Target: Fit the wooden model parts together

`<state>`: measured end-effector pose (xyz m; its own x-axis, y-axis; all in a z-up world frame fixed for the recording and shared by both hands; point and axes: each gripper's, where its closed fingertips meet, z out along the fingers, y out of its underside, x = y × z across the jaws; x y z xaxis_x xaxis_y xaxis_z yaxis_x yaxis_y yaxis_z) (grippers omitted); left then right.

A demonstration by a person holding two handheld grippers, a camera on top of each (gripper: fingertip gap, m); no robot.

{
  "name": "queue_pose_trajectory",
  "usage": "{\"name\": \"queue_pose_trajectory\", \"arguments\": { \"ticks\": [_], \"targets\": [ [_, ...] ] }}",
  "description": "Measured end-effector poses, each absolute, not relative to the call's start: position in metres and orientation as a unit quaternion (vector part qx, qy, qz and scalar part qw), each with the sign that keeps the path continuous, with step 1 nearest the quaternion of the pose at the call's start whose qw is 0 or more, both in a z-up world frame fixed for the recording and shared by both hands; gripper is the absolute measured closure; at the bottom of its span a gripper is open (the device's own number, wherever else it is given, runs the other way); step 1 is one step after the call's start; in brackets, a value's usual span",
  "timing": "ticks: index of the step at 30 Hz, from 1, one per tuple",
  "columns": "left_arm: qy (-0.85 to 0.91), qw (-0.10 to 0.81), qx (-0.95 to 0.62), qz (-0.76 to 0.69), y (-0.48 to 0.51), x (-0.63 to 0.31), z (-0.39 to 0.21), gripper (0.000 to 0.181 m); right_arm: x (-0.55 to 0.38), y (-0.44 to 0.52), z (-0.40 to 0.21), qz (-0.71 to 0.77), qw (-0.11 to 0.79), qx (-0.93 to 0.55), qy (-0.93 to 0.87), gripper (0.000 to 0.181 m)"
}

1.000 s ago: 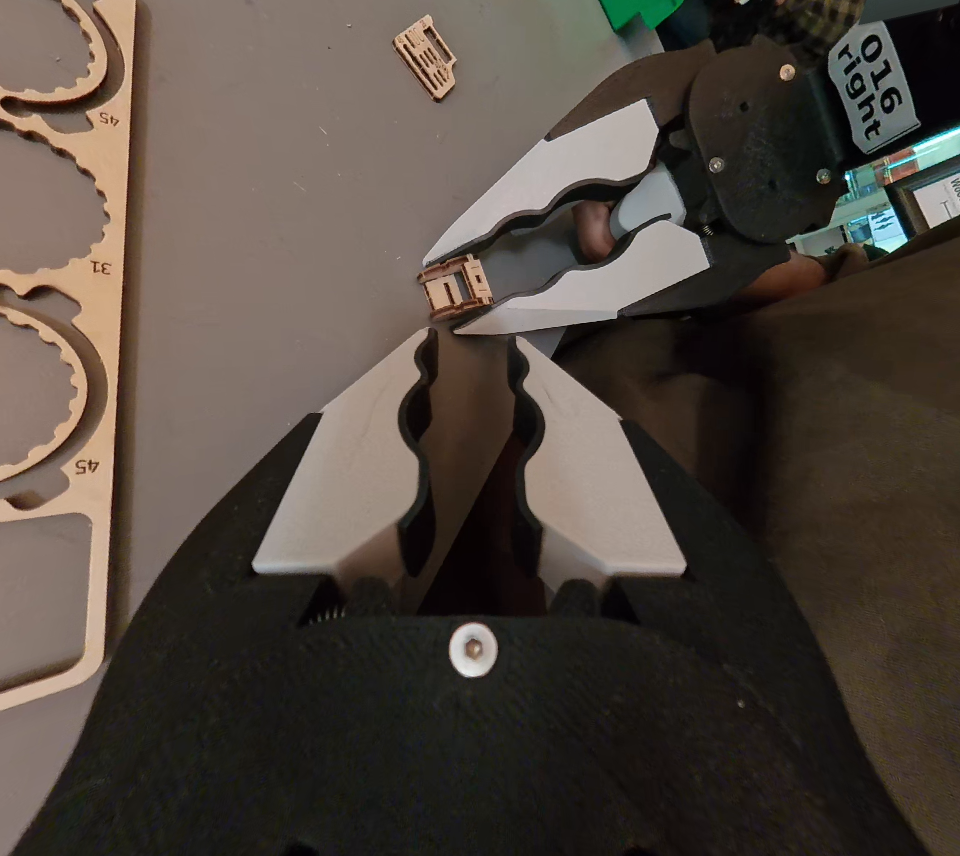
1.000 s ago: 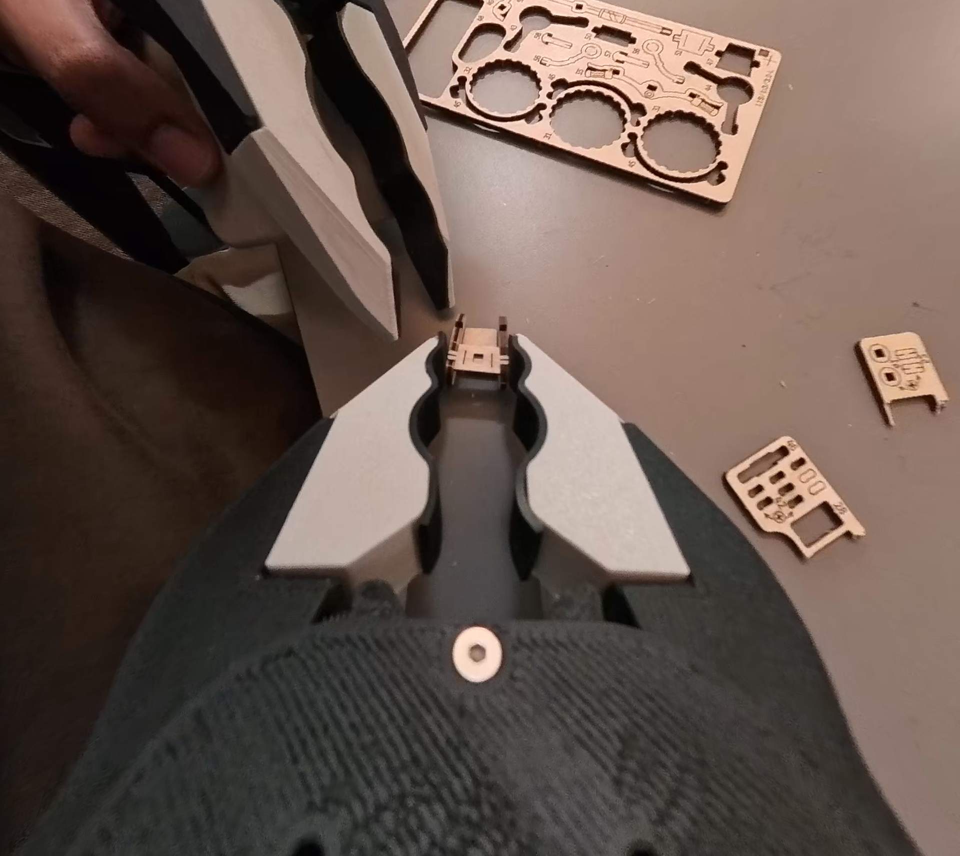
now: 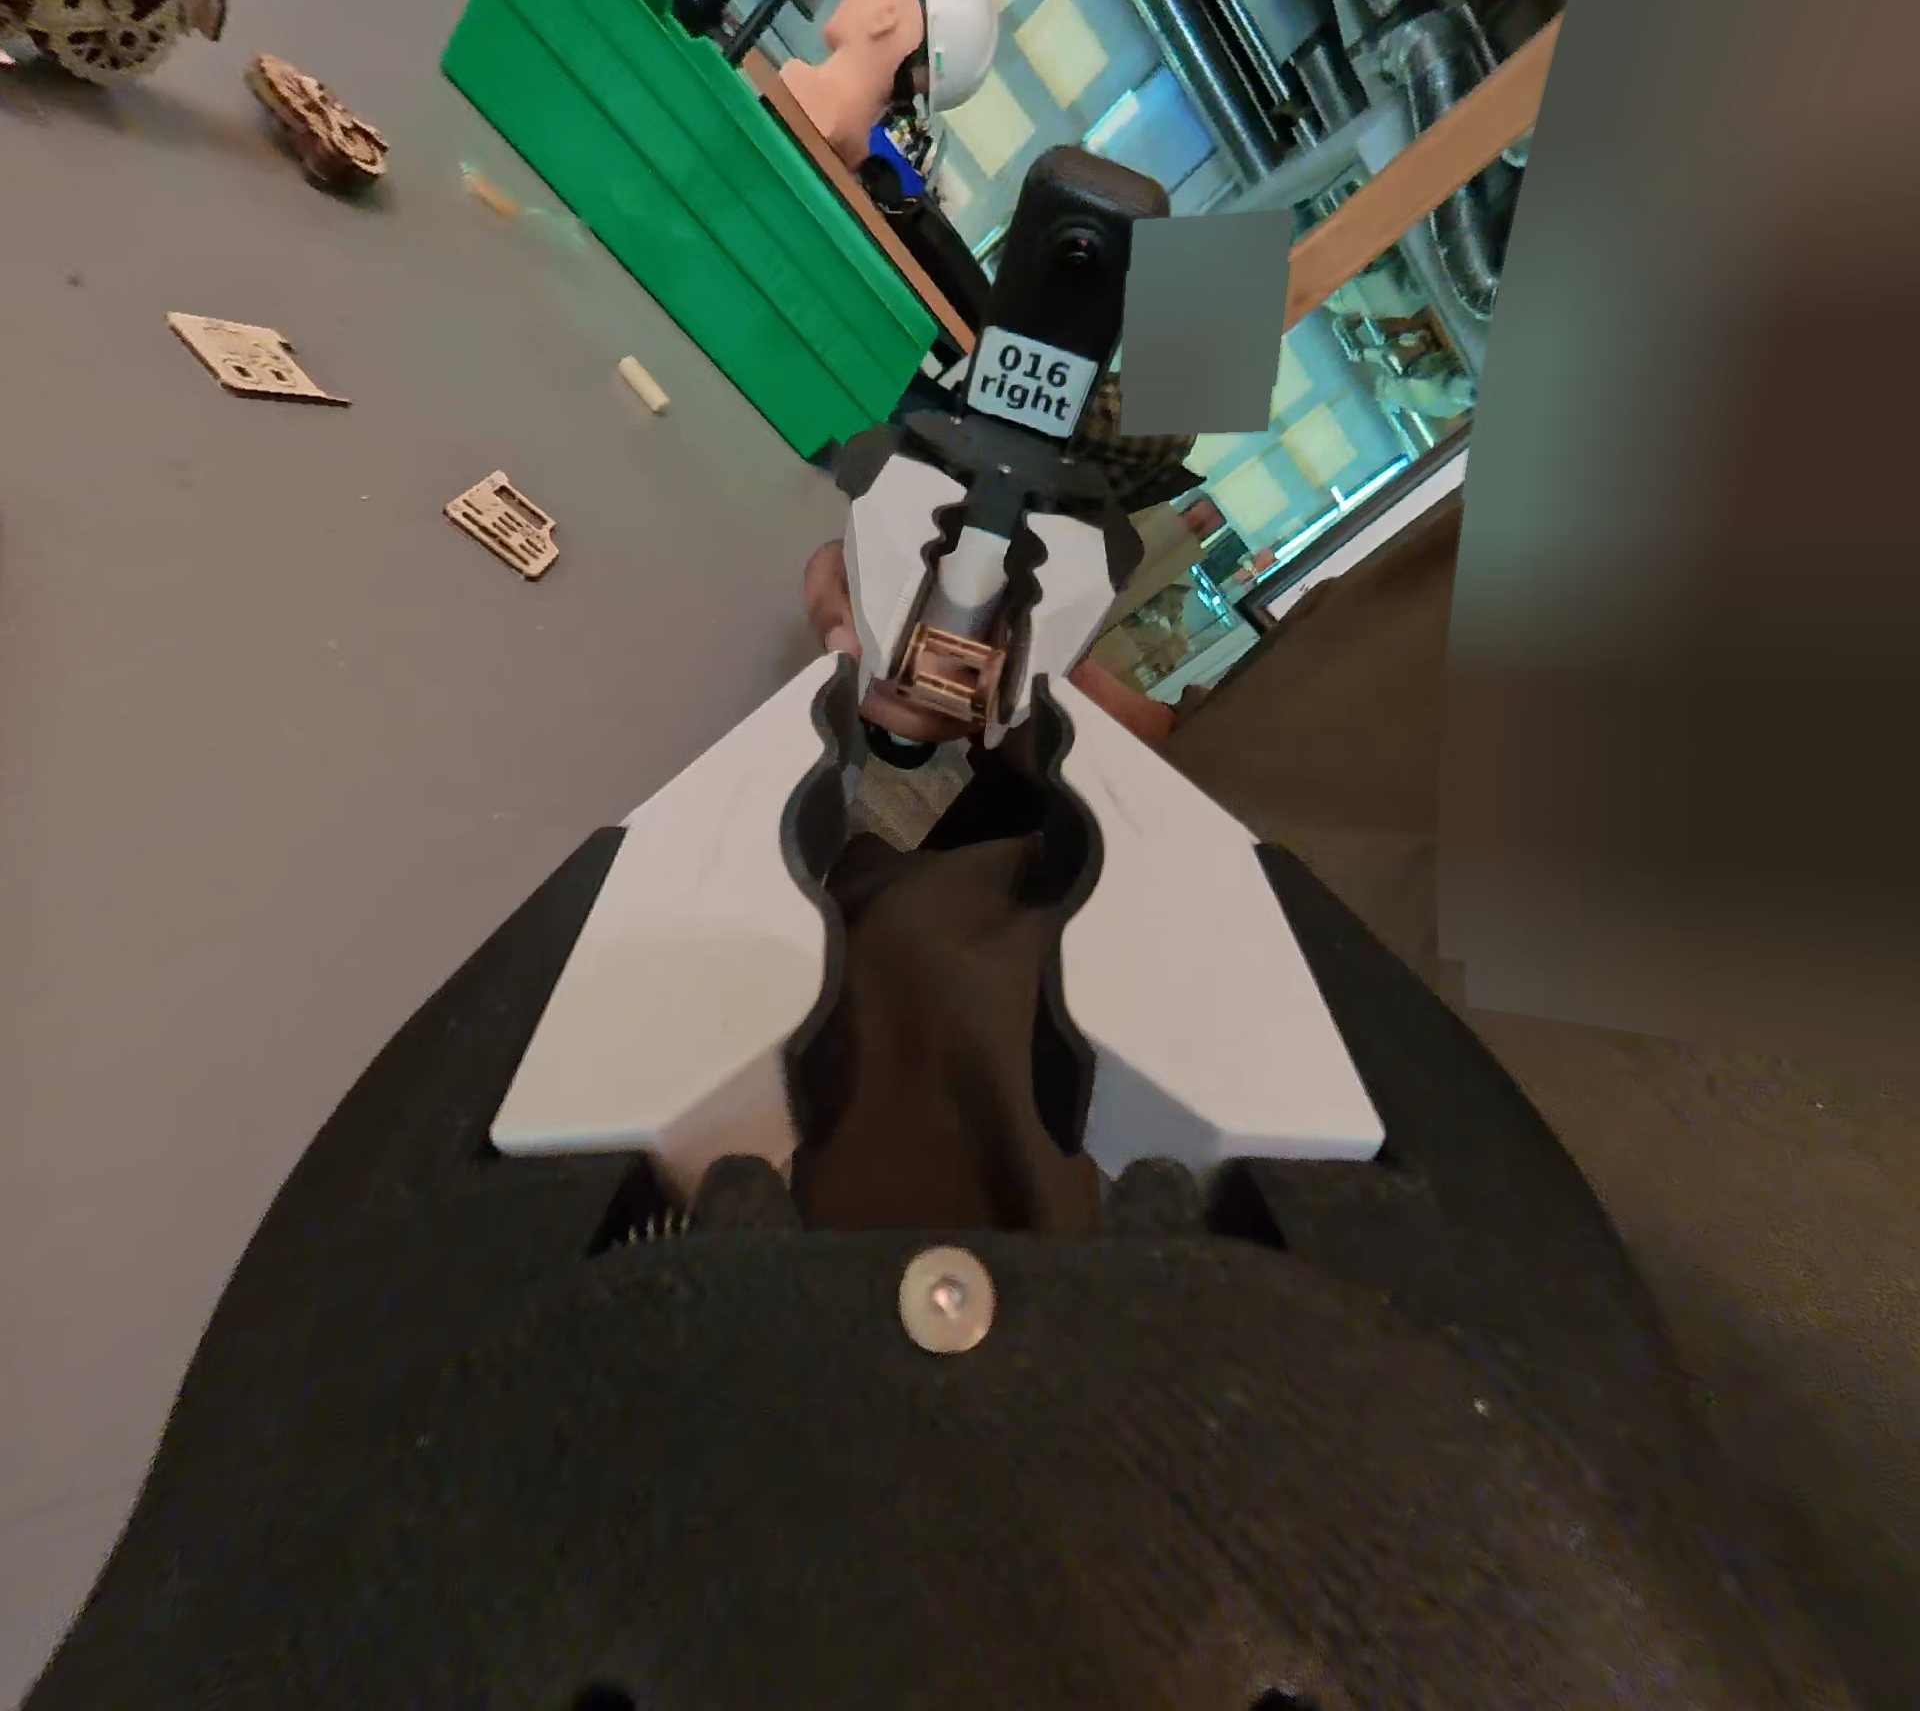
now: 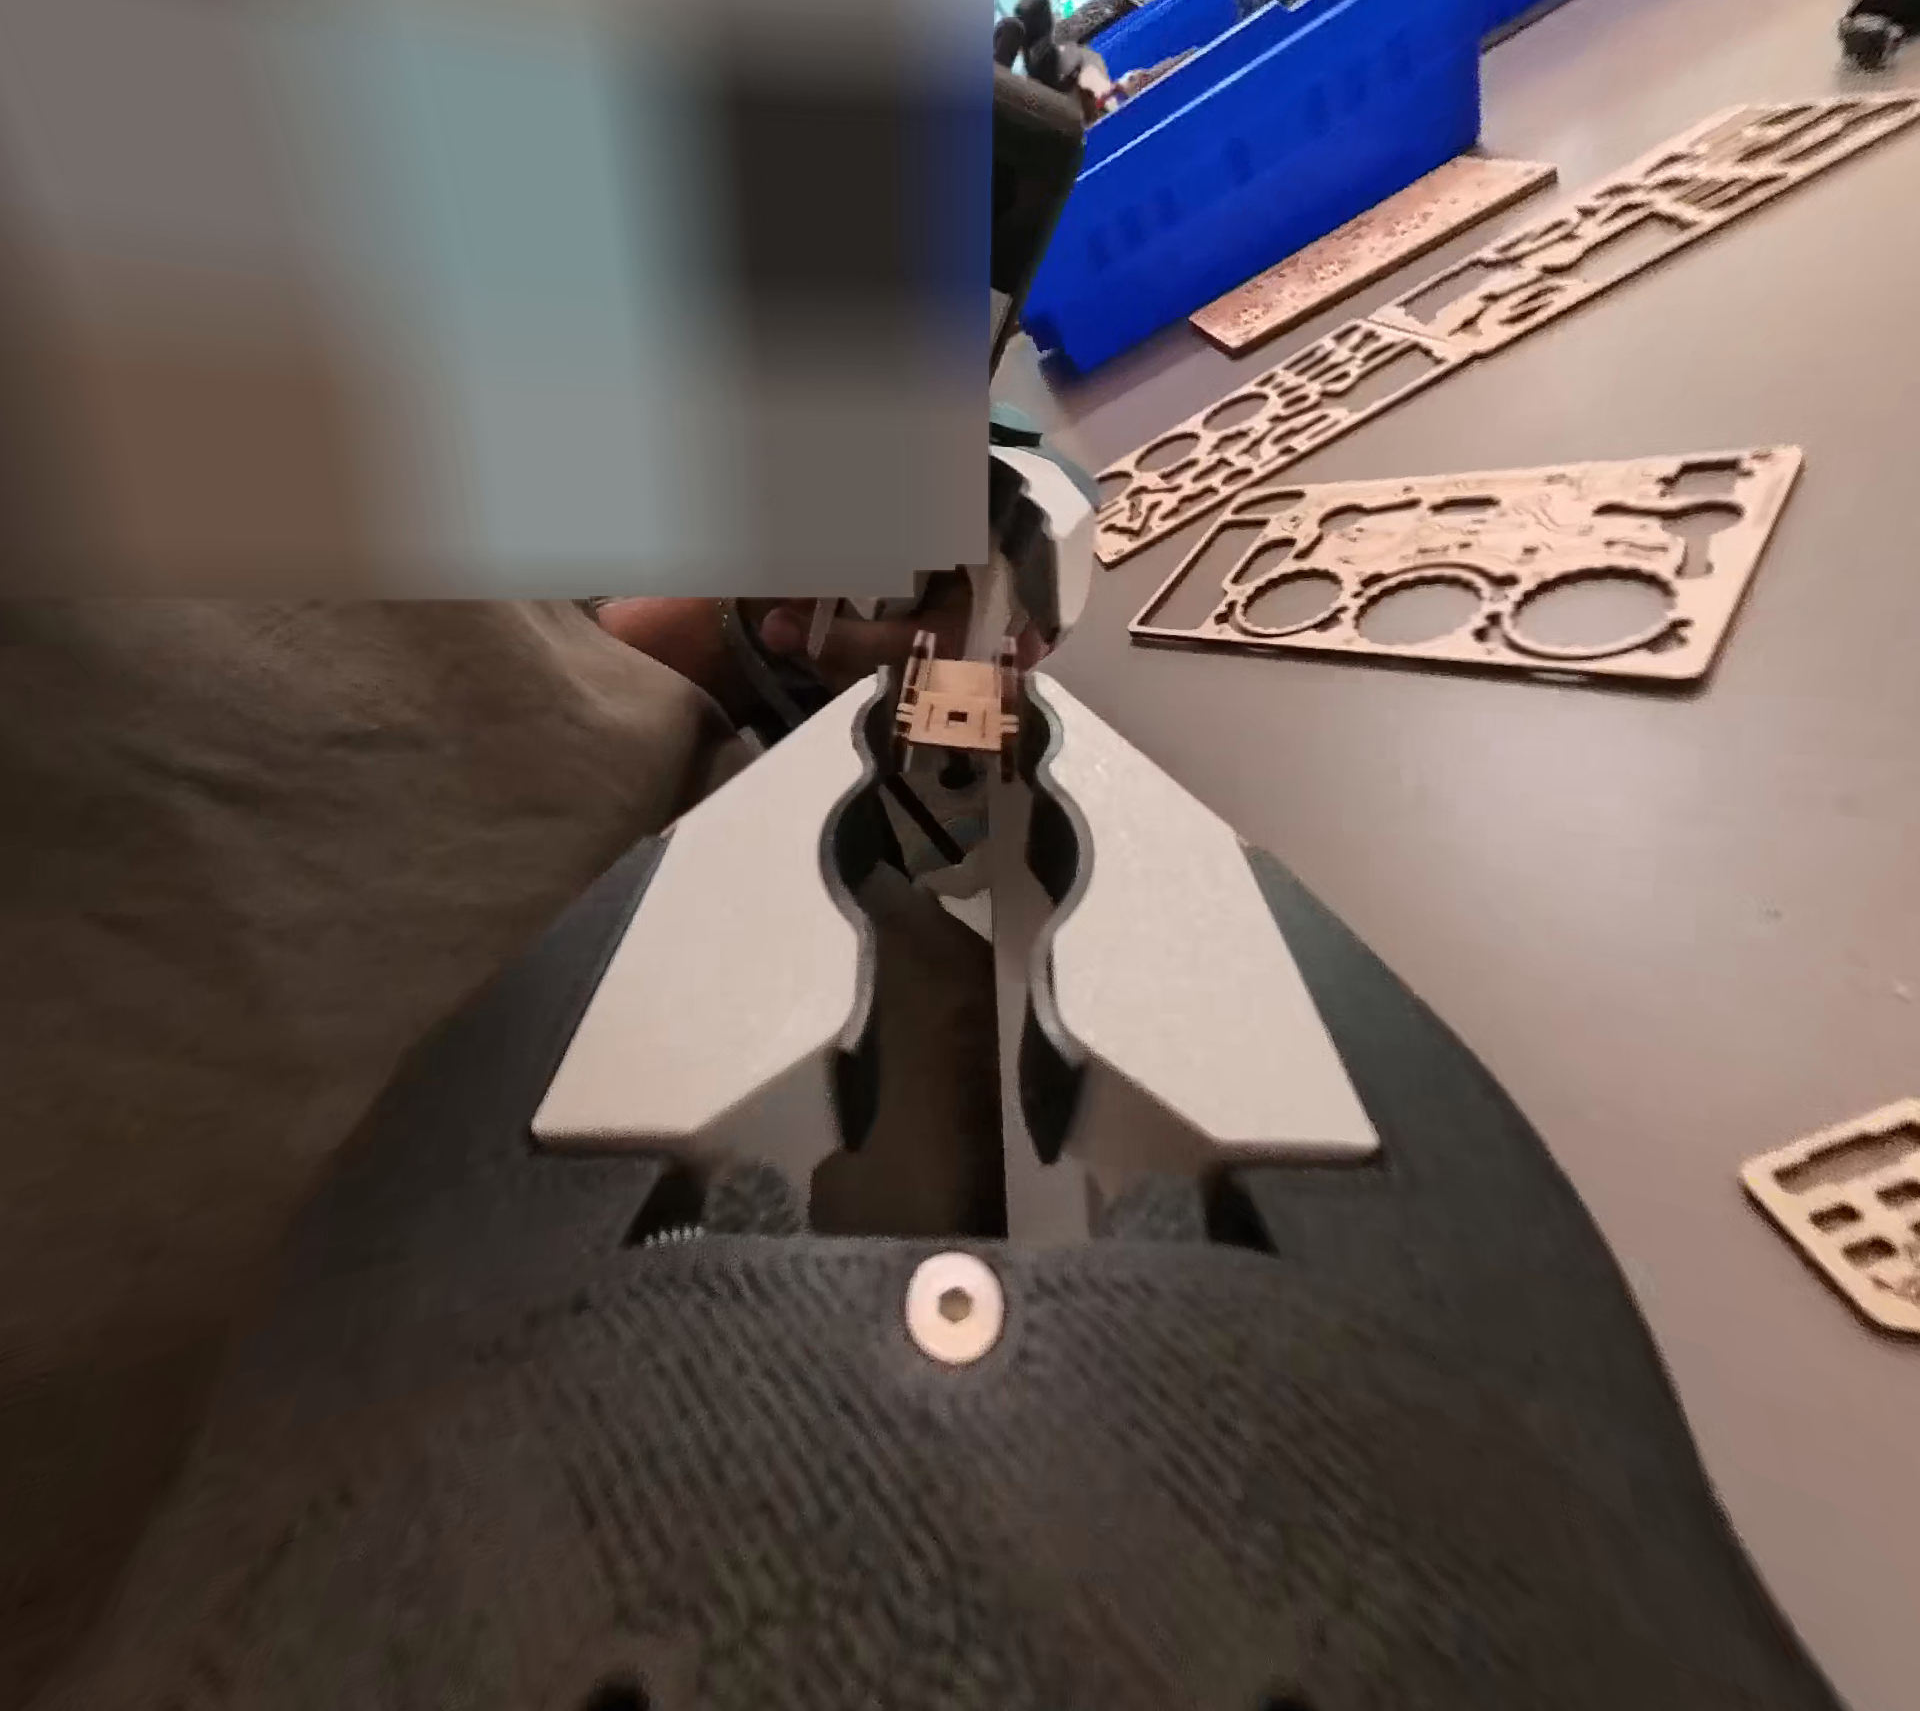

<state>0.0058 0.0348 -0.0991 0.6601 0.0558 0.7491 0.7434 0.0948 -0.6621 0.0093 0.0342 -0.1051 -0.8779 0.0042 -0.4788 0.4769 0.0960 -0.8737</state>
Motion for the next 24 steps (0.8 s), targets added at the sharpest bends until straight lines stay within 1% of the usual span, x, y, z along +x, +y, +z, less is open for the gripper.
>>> {"name": "queue_pose_trajectory", "arguments": {
  "ticks": [3, 13, 18, 24],
  "targets": [
    [-0.293, 0.671, -0.638, -0.240, 0.037, 0.014, -0.095, 0.152, 0.014, 0.034, -0.102, -0.655, 0.169, 0.149, 0.721, 0.160],
    [-0.255, 0.664, -0.677, -0.191, 0.044, 0.021, -0.098, 0.160, 0.023, 0.035, -0.099, -0.663, 0.195, 0.135, 0.710, 0.160],
    [-0.239, 0.664, -0.680, -0.198, 0.045, 0.027, -0.096, 0.164, 0.027, 0.036, -0.098, -0.663, 0.207, 0.127, 0.708, 0.160],
    [-0.230, 0.664, -0.684, -0.197, 0.046, 0.029, -0.096, 0.164, 0.029, 0.037, -0.099, -0.662, 0.214, 0.120, 0.708, 0.160]
  ]
}}
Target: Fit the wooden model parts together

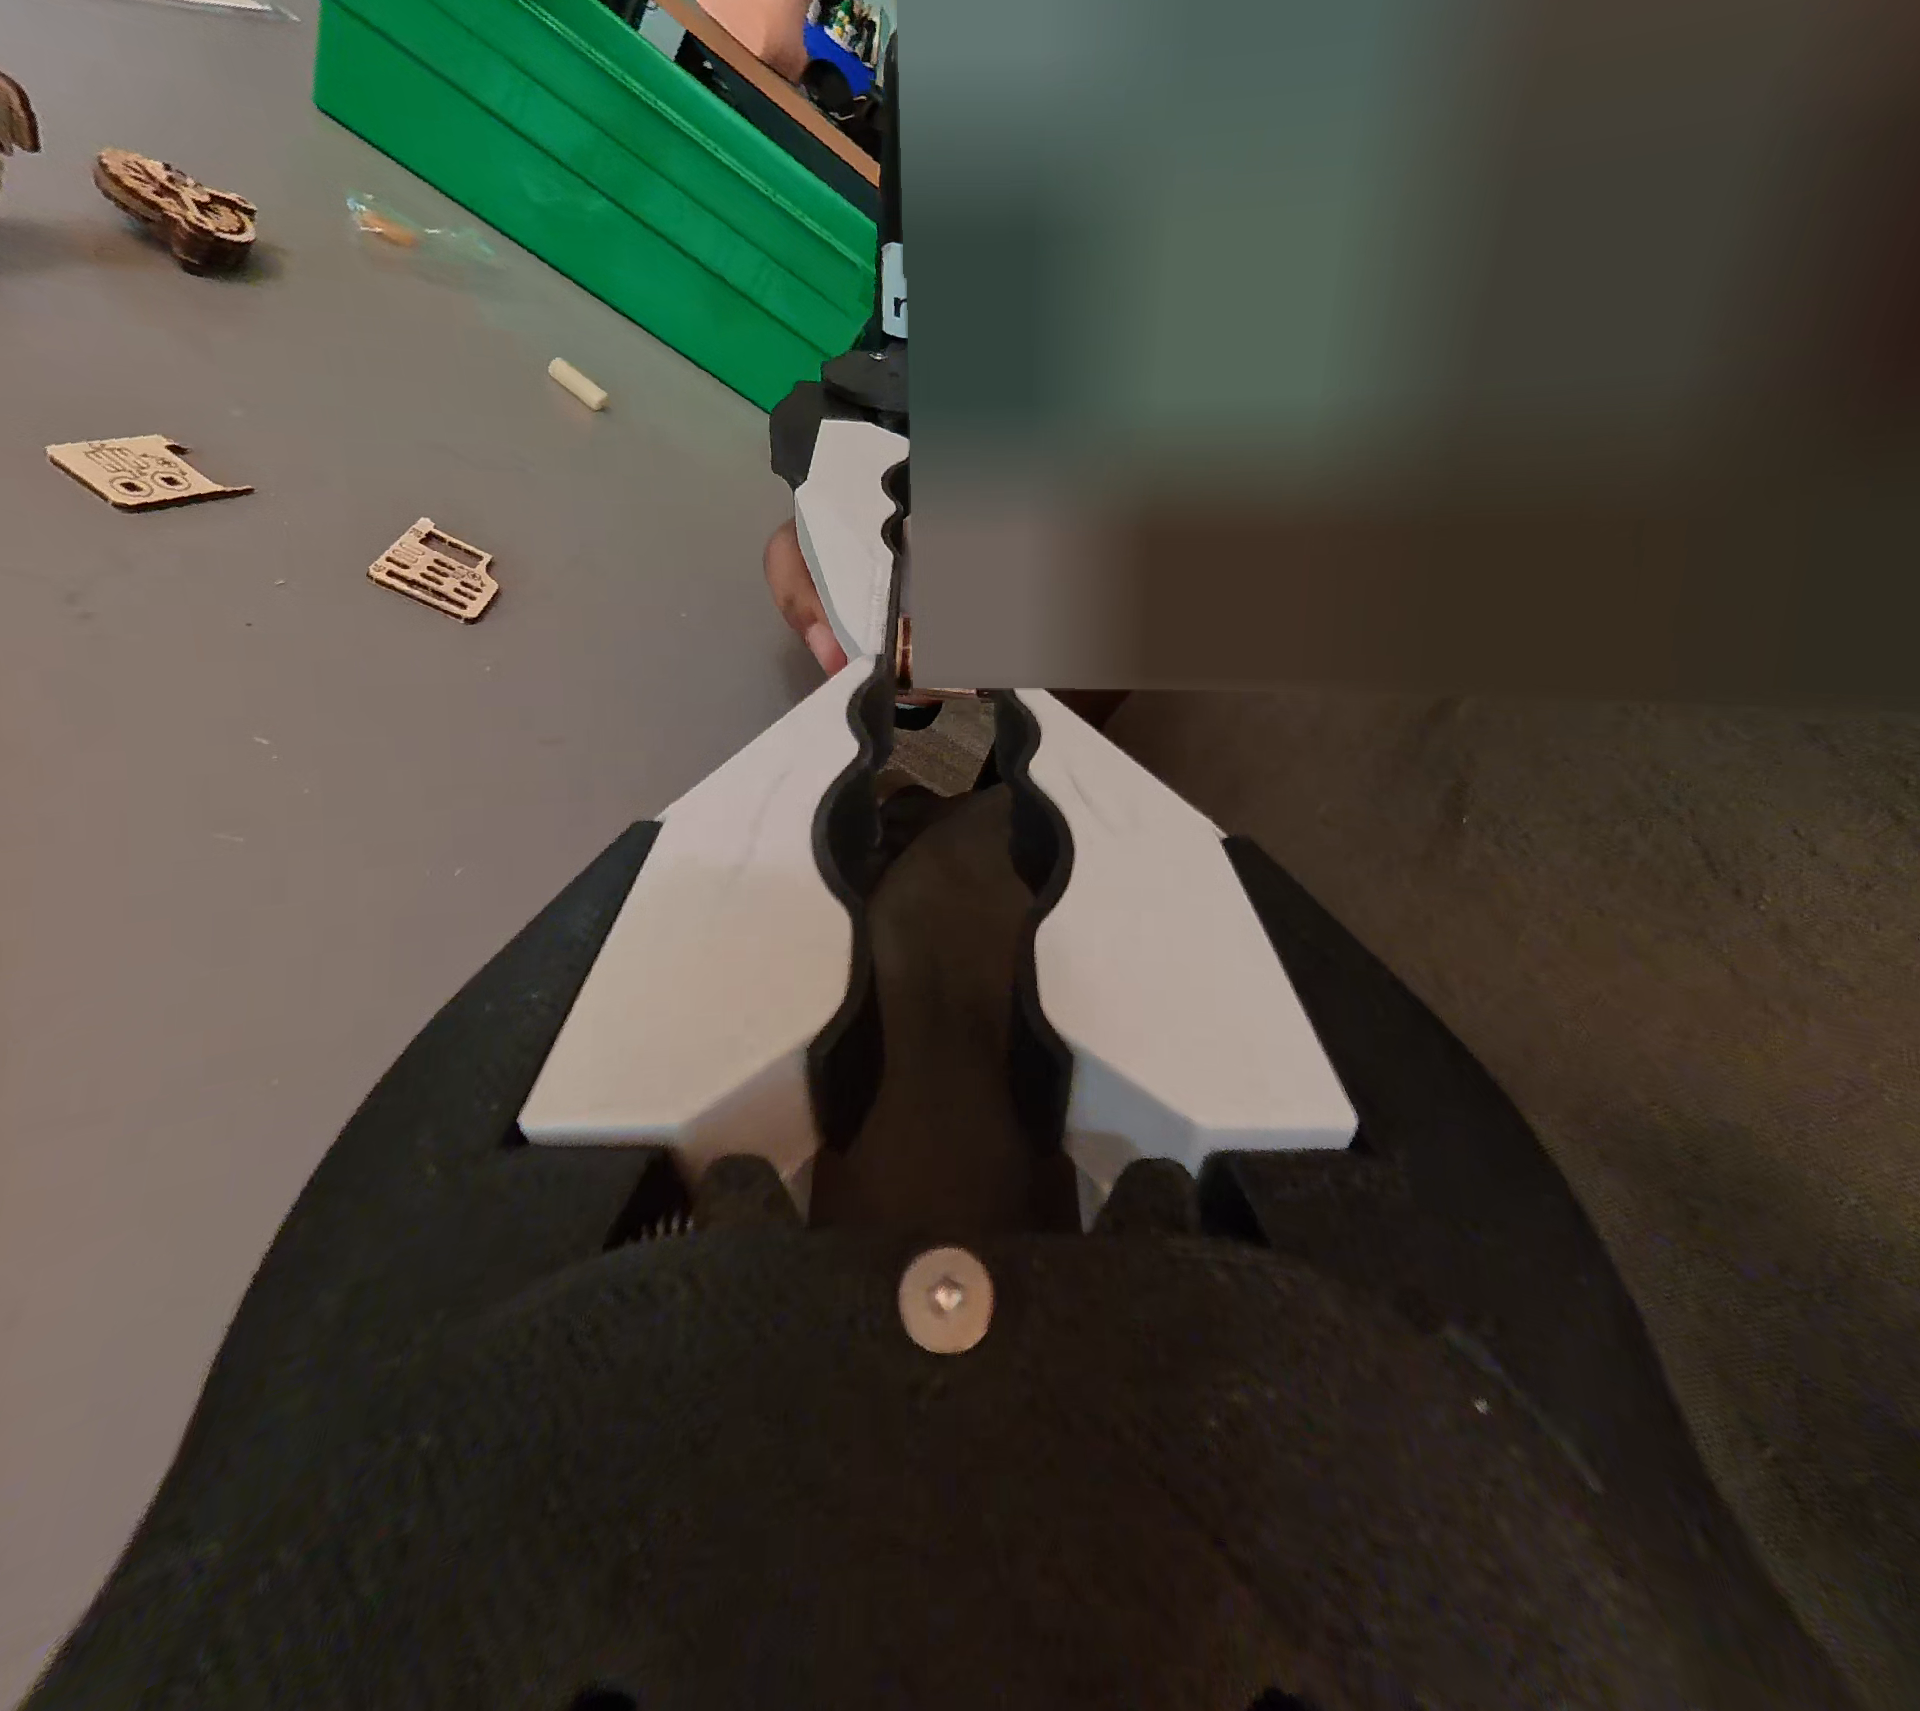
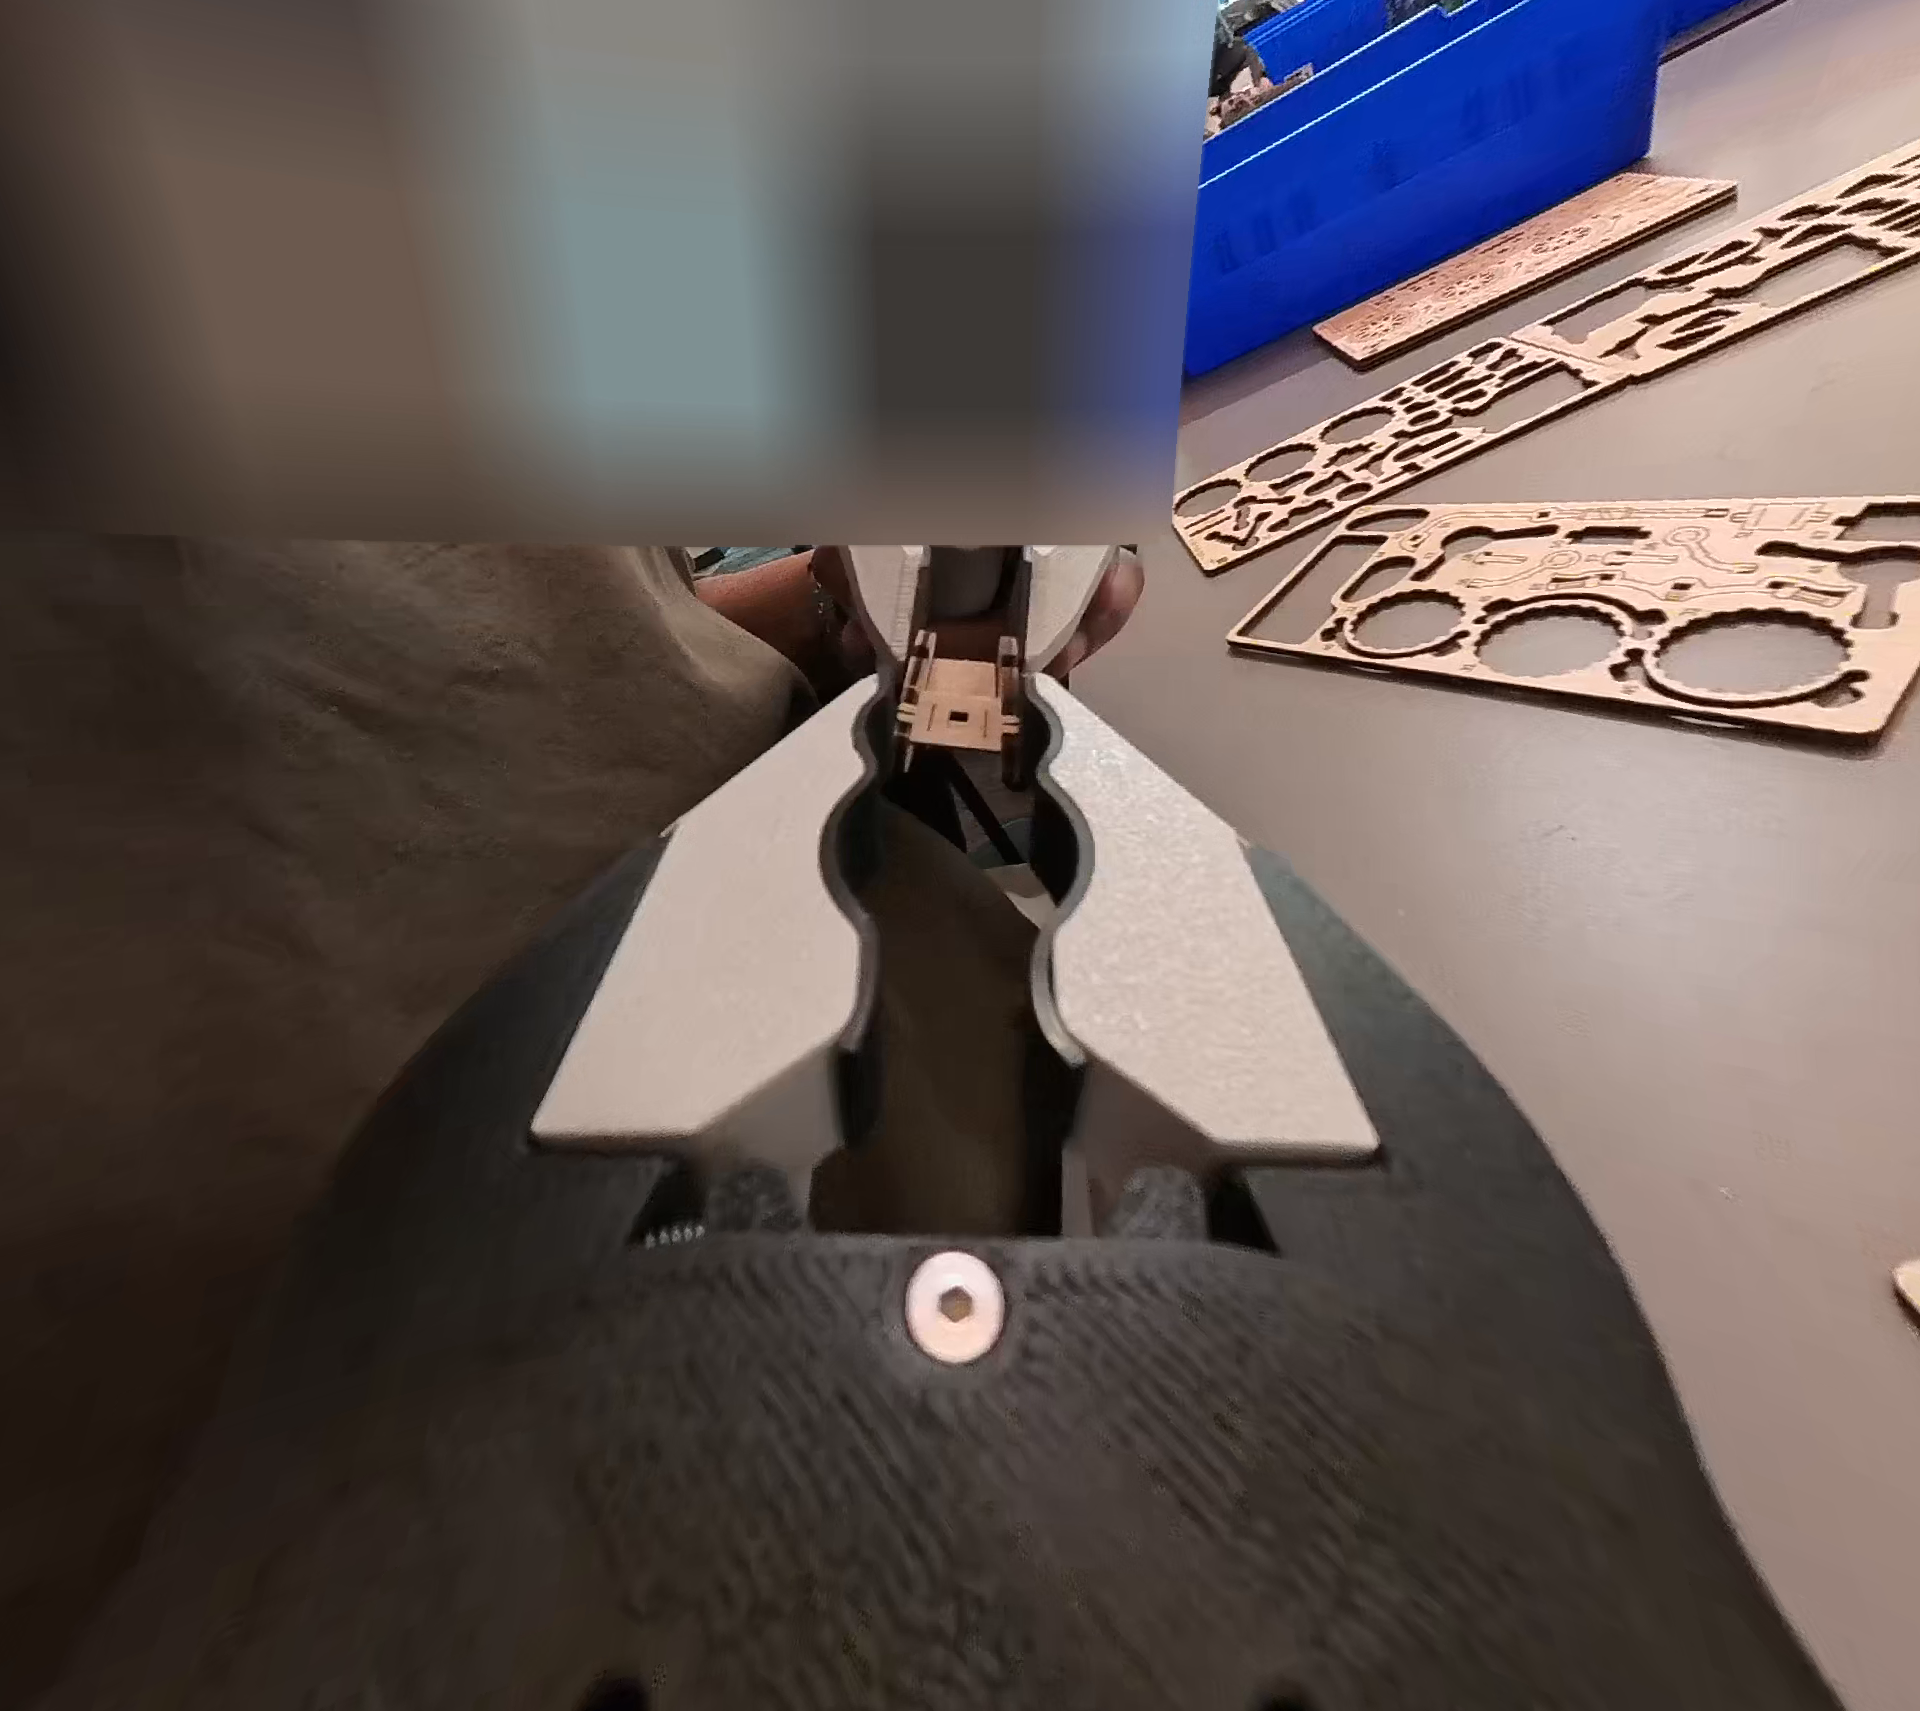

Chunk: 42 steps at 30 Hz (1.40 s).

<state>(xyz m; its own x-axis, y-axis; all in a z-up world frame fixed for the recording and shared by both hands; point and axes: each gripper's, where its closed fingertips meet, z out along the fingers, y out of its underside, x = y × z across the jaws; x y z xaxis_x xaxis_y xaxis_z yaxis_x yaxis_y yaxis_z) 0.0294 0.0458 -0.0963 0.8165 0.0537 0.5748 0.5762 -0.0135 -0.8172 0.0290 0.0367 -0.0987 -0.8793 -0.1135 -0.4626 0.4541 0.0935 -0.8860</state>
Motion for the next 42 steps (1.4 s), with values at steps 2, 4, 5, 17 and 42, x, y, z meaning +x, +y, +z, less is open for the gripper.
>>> {"name": "queue_pose_trajectory", "arguments": {
  "ticks": [2, 4, 5, 17, 42],
  "targets": [
    [-0.228, 0.662, -0.686, -0.196, 0.0458, 0.0303, -0.0965, 0.164, 0.0301, 0.0367, -0.0990, -0.662, 0.215, 0.118, 0.709, 0.160],
    [-0.224, 0.662, -0.688, -0.194, 0.0455, 0.0312, -0.0965, 0.164, 0.0310, 0.0363, -0.0993, -0.661, 0.214, 0.115, 0.710, 0.160],
    [-0.222, 0.662, -0.689, -0.194, 0.0454, 0.0318, -0.0965, 0.164, 0.0315, 0.0363, -0.0994, -0.661, 0.212, 0.113, 0.711, 0.160],
    [-0.220, 0.663, -0.690, -0.192, 0.0456, 0.0319, -0.0965, 0.165, 0.0315, 0.0362, -0.0993, -0.662, 0.205, 0.109, 0.712, 0.160],
    [-0.220, 0.655, -0.700, -0.181, 0.0459, 0.0310, -0.1009, 0.164, 0.0307, 0.0359, -0.1039, -0.654, 0.194, 0.108, 0.723, 0.160]
  ]
}}
